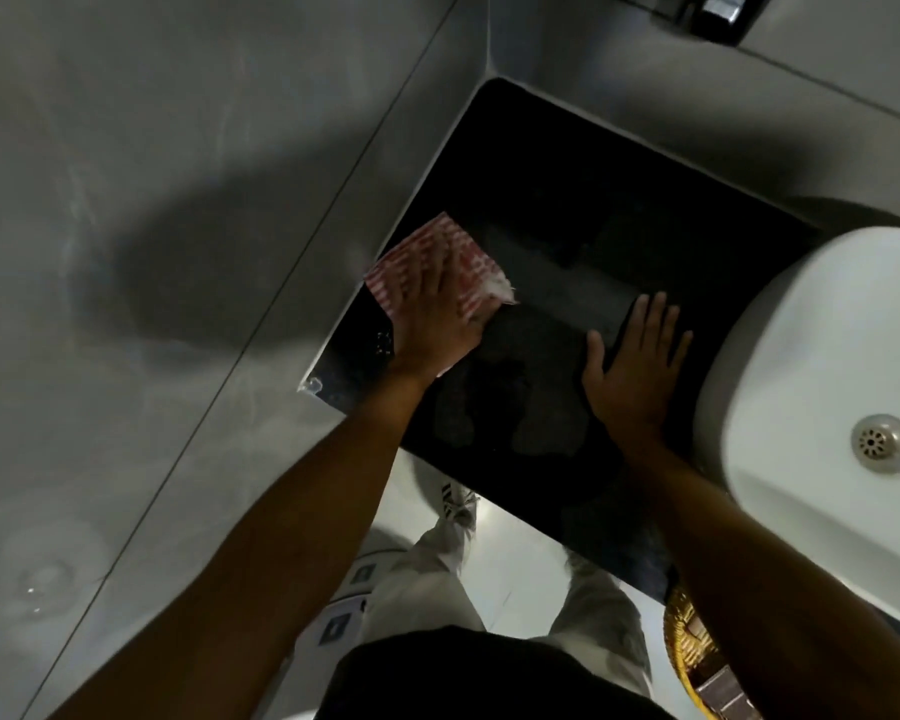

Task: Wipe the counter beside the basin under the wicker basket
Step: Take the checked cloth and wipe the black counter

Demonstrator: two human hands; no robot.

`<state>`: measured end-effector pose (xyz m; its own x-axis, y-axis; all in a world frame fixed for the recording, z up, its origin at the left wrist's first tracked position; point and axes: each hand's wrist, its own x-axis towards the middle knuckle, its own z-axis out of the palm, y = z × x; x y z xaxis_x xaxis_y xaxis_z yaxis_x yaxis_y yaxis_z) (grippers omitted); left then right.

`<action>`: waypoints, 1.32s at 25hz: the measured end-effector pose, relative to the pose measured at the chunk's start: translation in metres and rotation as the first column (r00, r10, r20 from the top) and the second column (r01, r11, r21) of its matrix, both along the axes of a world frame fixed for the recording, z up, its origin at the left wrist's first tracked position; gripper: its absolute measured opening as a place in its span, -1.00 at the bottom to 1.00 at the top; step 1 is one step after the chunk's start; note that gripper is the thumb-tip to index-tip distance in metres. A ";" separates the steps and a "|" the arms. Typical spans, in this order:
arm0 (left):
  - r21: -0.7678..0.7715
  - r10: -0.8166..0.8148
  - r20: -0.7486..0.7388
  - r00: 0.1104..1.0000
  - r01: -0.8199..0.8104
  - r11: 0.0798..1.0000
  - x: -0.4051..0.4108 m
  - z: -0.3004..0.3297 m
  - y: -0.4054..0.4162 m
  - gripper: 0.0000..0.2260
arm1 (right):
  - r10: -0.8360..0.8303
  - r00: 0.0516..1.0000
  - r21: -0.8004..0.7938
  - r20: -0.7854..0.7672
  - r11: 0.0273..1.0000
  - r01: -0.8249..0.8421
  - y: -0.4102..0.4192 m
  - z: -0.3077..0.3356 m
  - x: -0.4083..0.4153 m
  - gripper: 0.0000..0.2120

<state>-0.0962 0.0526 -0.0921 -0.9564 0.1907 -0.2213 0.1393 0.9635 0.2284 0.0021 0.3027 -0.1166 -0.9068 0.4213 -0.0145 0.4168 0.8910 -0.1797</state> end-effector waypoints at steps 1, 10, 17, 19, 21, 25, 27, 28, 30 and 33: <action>0.000 0.034 0.004 0.999 -0.034 0.999 0.011 0.000 -0.009 -0.13 | 0.002 1.000 0.000 -0.009 1.000 -0.002 0.000 0.000 0.000 -0.27; -0.046 0.310 -0.048 0.950 -0.312 0.949 0.096 -0.005 -0.074 -0.35 | 0.019 1.000 -0.026 0.004 0.999 -0.019 0.001 0.003 0.001 -0.26; 0.005 0.500 -0.042 0.865 -0.501 0.866 0.135 -0.013 -0.050 -0.28 | 0.018 1.000 -0.017 0.023 1.000 -0.017 0.000 0.004 0.002 -0.24; -0.008 0.428 -0.077 0.900 -0.430 0.903 0.148 -0.015 -0.032 -0.31 | 0.026 0.999 -0.030 0.030 0.999 -0.025 0.000 0.006 0.002 -0.24; -0.022 0.332 -0.093 0.939 -0.335 0.942 0.158 -0.017 -0.015 -0.34 | 0.036 0.998 -0.037 0.045 0.999 -0.035 0.000 0.008 0.003 -0.24; -0.041 0.085 -0.054 0.995 -0.087 0.995 0.170 -0.014 0.011 -0.38 | 0.068 0.996 -0.094 0.052 0.994 -0.063 0.004 0.012 0.004 -0.27; -0.031 -0.119 -0.078 0.990 0.117 0.993 0.175 -0.014 0.029 -0.37 | 0.085 0.995 -0.159 0.054 0.984 -0.075 0.009 0.012 0.005 -0.31; -0.002 -0.213 -0.102 0.972 0.214 0.977 0.177 -0.014 0.037 -0.37 | 0.090 0.994 -0.203 0.058 0.976 -0.076 0.012 0.013 0.006 -0.34; 0.036 -0.409 -0.099 0.907 0.414 0.910 0.183 -0.013 0.043 -0.38 | 0.083 0.995 -0.349 0.053 0.935 -0.060 0.015 0.016 0.009 -0.39; 0.083 -0.608 -0.114 0.786 0.617 0.783 0.192 -0.008 0.027 -0.41 | 0.008 1.000 -0.623 0.019 0.782 0.006 0.012 0.031 0.028 -0.46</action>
